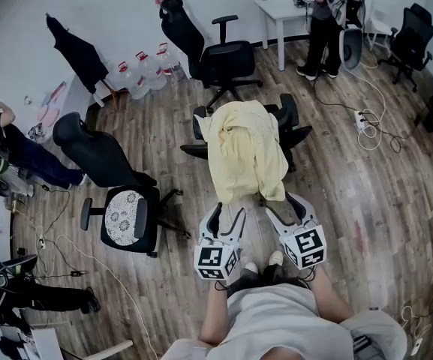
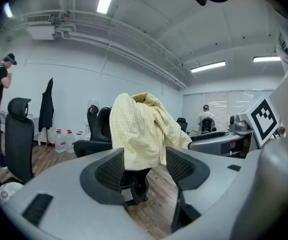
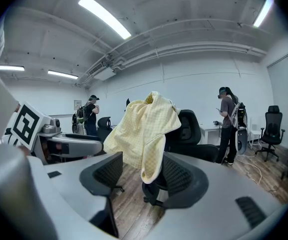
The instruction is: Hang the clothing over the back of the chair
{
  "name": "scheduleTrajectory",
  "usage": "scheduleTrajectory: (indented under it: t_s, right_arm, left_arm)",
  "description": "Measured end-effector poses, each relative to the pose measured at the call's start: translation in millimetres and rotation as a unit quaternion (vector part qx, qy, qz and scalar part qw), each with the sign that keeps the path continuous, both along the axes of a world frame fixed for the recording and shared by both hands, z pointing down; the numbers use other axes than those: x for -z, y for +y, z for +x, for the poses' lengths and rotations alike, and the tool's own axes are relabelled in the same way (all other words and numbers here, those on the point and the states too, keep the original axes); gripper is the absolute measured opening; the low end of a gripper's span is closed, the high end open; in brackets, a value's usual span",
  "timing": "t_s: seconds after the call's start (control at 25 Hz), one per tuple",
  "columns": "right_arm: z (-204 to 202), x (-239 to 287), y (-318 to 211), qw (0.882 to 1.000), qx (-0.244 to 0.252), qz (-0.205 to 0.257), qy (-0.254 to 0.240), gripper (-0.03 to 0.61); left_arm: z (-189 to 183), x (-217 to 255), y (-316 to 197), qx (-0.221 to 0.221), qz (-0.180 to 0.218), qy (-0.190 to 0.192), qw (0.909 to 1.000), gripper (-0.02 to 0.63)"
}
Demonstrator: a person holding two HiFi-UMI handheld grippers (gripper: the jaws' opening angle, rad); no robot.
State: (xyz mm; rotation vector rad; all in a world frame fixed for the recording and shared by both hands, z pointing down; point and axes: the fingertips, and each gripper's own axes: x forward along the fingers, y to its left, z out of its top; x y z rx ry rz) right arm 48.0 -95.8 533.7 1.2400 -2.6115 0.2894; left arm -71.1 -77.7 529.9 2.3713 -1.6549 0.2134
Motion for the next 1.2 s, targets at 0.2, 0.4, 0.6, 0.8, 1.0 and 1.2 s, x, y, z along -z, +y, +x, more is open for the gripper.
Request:
scheduleTrajectory:
  t_s: [0.2,0.4,0.6,0.8,1.0,1.2]
  right_arm:
    - [3,19,8,0.999,-0.025,0.02,0.001,0.259]
    - [-3,38,24,0.998,-0.039,0.044,-0.004,0.207]
    - [-11,52,38,0.997,-0.043,0.064,-0.004,0.146]
    - [-17,69,55,0.995,-0.042,0.086,-0.003,0.095]
    - [-22,89,66,0.993,-0.036,0.111,-0.005,0.06]
    - [-22,102,78,0.991,-0.033,0.127,-0.004,0.043]
  left_arm:
    - [0,25,7,-0.018,0.028,-0.001,0.9994,0.266]
    - [0,45,19,-0.04,0.053,0.0,0.9978,0.199]
    - [-4,56,35,-0.053,0.071,-0.002,0.996,0.13]
    - [-7,69,51,-0.062,0.086,-0.002,0.9944,0.087]
    - [-7,82,58,-0.066,0.097,0.0,0.9931,0.052]
    - [-4,94,68,-0.074,0.107,-0.004,0.9915,0.036]
